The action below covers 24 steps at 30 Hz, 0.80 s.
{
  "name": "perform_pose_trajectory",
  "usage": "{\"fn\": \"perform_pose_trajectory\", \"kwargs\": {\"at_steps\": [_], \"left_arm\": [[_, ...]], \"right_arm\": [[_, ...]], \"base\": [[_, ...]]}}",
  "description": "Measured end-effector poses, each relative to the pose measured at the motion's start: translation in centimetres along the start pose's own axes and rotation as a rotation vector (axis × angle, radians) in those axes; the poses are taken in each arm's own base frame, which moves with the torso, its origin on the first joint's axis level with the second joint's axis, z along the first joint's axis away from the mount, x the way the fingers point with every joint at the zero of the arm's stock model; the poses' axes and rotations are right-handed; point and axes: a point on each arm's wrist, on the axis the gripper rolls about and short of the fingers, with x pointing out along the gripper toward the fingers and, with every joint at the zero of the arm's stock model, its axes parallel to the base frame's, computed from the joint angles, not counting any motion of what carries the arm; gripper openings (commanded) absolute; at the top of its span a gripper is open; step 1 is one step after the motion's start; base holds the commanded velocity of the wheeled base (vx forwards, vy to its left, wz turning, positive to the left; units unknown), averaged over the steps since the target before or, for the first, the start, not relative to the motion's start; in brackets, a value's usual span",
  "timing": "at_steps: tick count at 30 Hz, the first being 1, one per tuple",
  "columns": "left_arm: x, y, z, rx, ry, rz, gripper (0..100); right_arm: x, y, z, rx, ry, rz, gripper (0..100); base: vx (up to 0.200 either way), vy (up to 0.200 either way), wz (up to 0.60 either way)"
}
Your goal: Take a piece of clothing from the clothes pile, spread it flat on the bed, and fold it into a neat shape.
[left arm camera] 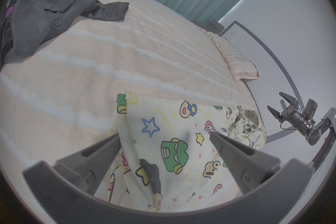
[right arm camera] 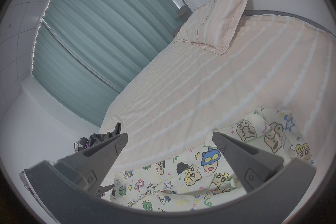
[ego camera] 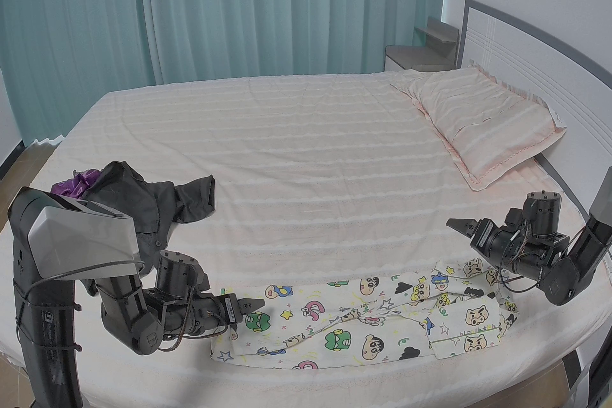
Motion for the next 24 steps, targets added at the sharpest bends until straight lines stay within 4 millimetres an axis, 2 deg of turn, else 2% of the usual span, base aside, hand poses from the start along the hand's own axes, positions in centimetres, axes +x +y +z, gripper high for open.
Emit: {"fn": "perform_pose_trajectory", "kwargs": {"at_steps": [12,24], "left_arm": [[0.2,0.9,1.0,-0.024,-0.035,0.031,0],[0.6,0.9,2.6,-0.040,-0.063,0.030,0]], "right_arm": [[0.0,0.0,0.0,0.000,0.002,0.000,100],[0.0,0.0,-0.1,0.000,0.003,-0.001,100]], "base": [[0.000,0.000,0.00],[0.000,0.000,0.00]]}}
